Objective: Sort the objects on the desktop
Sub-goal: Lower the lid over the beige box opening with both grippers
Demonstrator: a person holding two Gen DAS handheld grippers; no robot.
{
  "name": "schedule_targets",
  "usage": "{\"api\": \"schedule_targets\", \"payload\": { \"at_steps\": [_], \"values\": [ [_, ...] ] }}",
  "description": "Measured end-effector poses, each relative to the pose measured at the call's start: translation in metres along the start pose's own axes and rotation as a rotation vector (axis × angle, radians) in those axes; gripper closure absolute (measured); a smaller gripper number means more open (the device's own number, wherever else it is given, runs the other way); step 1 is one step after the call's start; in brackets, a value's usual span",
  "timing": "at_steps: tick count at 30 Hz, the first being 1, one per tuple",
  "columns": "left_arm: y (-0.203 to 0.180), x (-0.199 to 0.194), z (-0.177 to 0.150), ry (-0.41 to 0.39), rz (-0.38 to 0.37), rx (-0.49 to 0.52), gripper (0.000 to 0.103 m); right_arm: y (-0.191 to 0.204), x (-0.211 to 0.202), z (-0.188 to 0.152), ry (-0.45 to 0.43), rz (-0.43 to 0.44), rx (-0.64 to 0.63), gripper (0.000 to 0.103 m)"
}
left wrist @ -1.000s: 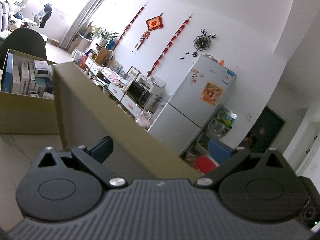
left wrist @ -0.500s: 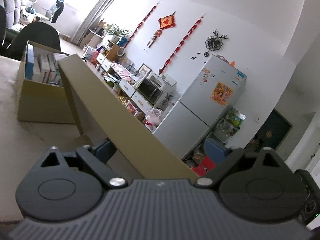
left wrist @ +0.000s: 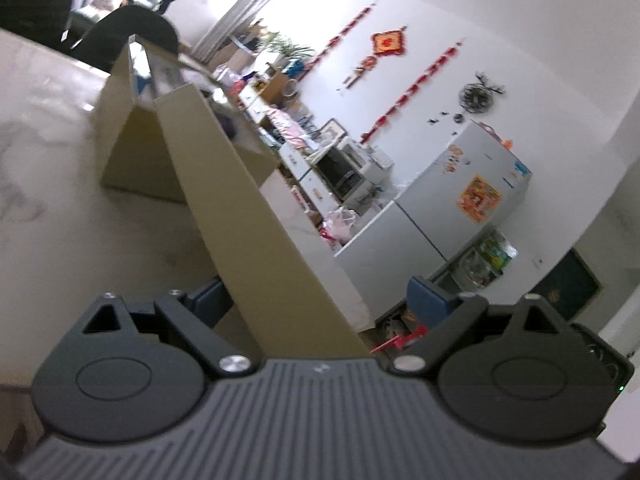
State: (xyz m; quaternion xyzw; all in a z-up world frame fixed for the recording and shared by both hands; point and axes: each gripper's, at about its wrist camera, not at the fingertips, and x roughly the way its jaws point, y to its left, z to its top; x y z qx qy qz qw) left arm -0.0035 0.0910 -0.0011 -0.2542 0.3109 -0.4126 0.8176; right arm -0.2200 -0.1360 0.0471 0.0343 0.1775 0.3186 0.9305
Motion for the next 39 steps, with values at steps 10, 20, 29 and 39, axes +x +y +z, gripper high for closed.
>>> {"api": "schedule_targets", "payload": {
  "at_steps": [10, 20, 29, 39],
  "values": [
    [0.012, 0.002, -0.001, 0.068, 0.097, -0.003, 0.009, -0.026, -0.012, 0.0, 0.021, -0.113, 0.086, 0.035],
    [0.032, 0.009, -0.014, 0.207, 0.178, 0.027, 0.01, -0.086, -0.021, -0.038, 0.075, -0.263, 0.286, 0.035],
    [0.052, 0.015, -0.027, 0.272, 0.204, 0.0, 0.01, -0.128, -0.02, -0.077, 0.163, -0.346, 0.444, 0.036],
    [0.065, 0.009, -0.033, 0.303, 0.244, -0.024, 0.011, -0.148, -0.016, -0.098, 0.204, -0.282, 0.586, 0.048]
  ]
}}
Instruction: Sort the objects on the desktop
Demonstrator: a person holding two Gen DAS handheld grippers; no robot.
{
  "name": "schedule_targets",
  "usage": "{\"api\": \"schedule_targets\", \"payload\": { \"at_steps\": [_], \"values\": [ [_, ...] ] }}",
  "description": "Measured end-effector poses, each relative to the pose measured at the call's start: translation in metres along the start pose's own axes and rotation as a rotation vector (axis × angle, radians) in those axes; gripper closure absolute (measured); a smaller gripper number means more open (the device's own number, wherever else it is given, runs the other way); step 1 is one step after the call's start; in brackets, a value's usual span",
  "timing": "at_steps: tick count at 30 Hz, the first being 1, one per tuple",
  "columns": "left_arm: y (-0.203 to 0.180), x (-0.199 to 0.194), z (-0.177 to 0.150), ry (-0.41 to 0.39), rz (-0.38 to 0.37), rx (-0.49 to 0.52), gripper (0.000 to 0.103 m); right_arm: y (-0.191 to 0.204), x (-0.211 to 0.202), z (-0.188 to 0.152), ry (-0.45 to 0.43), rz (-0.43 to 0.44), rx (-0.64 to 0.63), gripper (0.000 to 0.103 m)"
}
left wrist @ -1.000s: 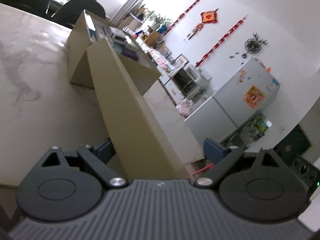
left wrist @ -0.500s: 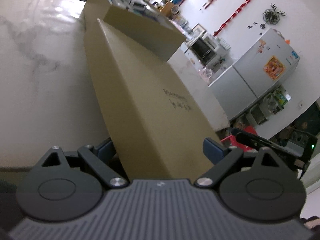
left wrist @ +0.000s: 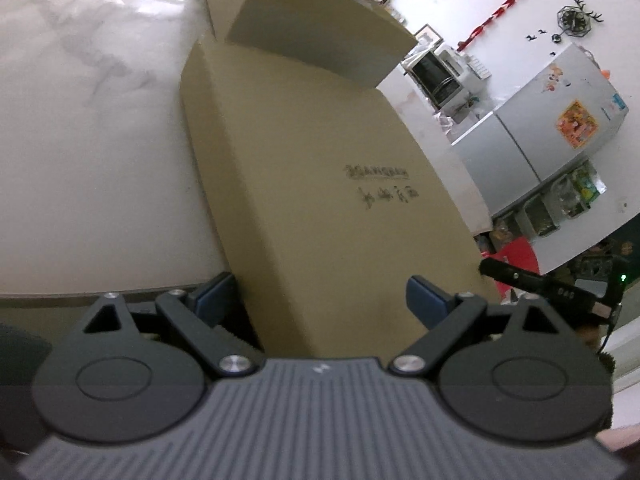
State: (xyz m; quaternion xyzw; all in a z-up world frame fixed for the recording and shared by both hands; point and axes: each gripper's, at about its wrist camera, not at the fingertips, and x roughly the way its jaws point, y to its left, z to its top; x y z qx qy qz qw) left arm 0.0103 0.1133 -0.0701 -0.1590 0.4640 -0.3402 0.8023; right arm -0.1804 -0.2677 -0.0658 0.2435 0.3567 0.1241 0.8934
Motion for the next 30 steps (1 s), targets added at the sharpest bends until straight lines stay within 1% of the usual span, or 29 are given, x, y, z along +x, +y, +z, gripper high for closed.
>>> {"api": "schedule_targets", "payload": {
  "at_steps": [4, 10, 13, 16, 18, 20, 23, 30],
  "values": [
    [-0.001, -0.002, 0.0, -0.002, -0.002, 0.016, 0.011, 0.003, 0.001, 0.001, 0.014, 0.038, 0.007, 0.057],
    [0.002, 0.003, -0.001, 0.015, -0.004, 0.001, 0.011, 0.003, 0.001, 0.004, 0.027, 0.046, 0.016, 0.057],
    [0.007, 0.004, -0.003, 0.026, -0.026, -0.028, 0.009, -0.002, 0.0, 0.004, 0.04, 0.058, 0.041, 0.056],
    [0.017, 0.007, -0.004, 0.038, -0.06, -0.083, 0.009, -0.009, 0.0, 0.003, 0.058, 0.081, 0.077, 0.052],
    [0.022, 0.01, -0.006, 0.047, -0.06, -0.105, 0.009, -0.015, 0.003, 0.004, 0.072, 0.103, 0.114, 0.05],
    [0.024, 0.014, -0.008, 0.058, -0.057, -0.111, 0.009, -0.02, 0.006, 0.005, 0.084, 0.125, 0.143, 0.048],
    [0.027, 0.018, -0.01, 0.067, -0.08, -0.128, 0.007, -0.026, 0.013, 0.007, 0.101, 0.157, 0.176, 0.043],
    [0.03, 0.022, -0.014, 0.065, -0.135, -0.147, 0.008, -0.037, 0.028, 0.011, 0.124, 0.224, 0.25, 0.04]
  ]
}}
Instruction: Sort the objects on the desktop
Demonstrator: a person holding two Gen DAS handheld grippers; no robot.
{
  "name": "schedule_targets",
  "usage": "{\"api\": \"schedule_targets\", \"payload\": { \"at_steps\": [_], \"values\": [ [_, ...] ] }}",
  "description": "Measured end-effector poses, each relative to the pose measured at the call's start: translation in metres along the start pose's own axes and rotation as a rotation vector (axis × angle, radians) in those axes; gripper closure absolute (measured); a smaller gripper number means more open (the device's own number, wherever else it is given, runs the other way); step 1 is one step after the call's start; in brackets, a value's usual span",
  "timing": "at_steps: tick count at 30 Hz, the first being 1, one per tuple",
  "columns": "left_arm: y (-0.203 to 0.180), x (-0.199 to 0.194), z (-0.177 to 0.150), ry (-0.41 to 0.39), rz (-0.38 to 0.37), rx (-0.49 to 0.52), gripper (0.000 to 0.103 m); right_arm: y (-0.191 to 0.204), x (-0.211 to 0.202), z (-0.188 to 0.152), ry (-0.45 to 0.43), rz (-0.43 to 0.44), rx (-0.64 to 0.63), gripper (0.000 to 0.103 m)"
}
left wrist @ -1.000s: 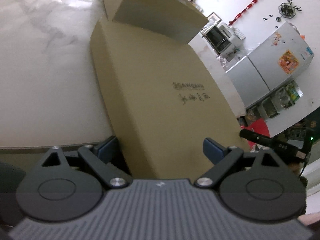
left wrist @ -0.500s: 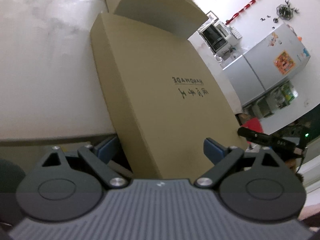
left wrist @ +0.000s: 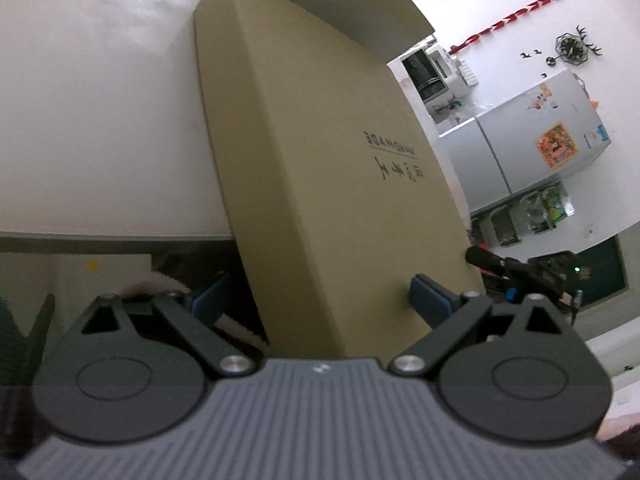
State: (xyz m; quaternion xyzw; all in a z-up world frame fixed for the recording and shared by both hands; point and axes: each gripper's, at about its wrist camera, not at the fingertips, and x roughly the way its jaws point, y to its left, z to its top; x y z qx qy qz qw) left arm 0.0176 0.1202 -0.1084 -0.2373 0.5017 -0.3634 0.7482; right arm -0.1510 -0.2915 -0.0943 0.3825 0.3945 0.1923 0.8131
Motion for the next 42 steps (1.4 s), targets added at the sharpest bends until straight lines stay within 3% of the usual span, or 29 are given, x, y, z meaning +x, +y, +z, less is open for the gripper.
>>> {"api": "schedule_targets", "payload": {
  "at_steps": [4, 19, 29, 42],
  "values": [
    [-0.004, 0.0, -0.003, -0.004, -0.025, 0.01, 0.018, 0.0, 0.005, 0.002, 0.002, 0.005, 0.007, 0.041],
    [-0.004, -0.004, -0.001, 0.002, -0.012, 0.026, 0.016, 0.006, -0.006, -0.011, 0.012, -0.01, -0.012, 0.04],
    [-0.011, 0.001, 0.002, -0.011, 0.01, 0.024, 0.014, 0.0, 0.003, -0.004, -0.032, 0.016, -0.012, 0.042],
    [-0.034, -0.009, 0.005, -0.05, 0.011, 0.086, 0.014, 0.01, -0.018, -0.013, -0.097, 0.01, -0.001, 0.042]
  ]
}}
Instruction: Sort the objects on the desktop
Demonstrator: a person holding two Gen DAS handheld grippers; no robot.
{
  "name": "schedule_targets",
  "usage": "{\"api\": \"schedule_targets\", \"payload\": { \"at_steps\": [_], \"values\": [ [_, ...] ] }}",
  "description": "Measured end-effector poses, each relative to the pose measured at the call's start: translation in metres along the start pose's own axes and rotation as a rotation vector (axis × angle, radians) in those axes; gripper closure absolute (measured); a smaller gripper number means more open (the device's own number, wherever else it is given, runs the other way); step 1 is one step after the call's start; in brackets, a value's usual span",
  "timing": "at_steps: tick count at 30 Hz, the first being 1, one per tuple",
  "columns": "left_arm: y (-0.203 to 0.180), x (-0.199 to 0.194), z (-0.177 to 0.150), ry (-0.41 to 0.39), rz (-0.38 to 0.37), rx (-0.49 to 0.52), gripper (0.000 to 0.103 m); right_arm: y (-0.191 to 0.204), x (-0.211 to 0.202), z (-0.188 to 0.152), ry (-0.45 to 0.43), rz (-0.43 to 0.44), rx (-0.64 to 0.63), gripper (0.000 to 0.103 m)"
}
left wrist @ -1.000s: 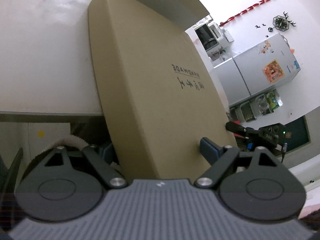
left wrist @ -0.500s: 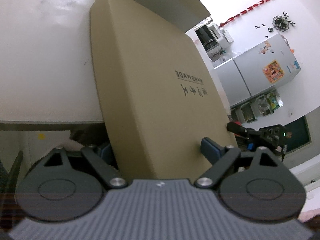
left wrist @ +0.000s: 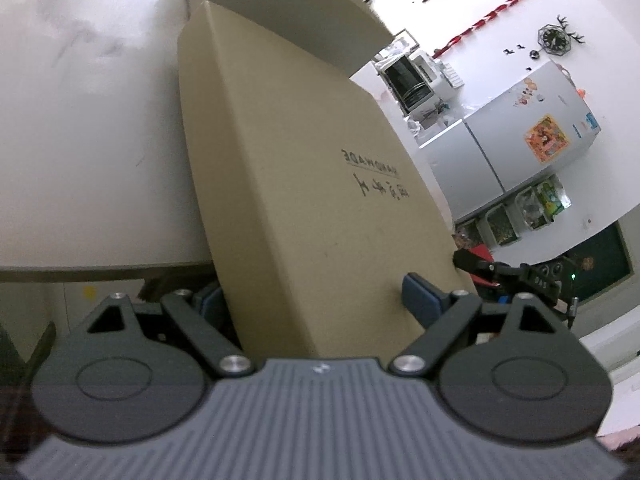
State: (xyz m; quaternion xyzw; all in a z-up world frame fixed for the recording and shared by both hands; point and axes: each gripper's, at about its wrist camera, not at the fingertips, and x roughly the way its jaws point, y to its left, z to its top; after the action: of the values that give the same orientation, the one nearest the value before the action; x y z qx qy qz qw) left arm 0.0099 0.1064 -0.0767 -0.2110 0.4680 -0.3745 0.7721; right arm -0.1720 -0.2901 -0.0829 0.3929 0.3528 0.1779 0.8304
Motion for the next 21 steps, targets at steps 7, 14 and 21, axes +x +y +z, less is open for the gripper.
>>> {"api": "schedule_targets", "payload": {
  "at_steps": [7, 14, 21],
  "values": [
    [-0.01, -0.003, 0.003, -0.019, -0.023, 0.025, 0.015, 0.011, -0.016, 0.002, -0.043, -0.003, -0.021, 0.042],
    [-0.023, -0.006, 0.011, -0.05, -0.045, 0.056, 0.015, 0.024, -0.032, 0.009, -0.093, -0.002, -0.041, 0.042],
    [-0.035, -0.01, 0.02, -0.091, -0.062, 0.082, 0.015, 0.035, -0.045, 0.021, -0.135, 0.002, -0.057, 0.042]
  ]
}}
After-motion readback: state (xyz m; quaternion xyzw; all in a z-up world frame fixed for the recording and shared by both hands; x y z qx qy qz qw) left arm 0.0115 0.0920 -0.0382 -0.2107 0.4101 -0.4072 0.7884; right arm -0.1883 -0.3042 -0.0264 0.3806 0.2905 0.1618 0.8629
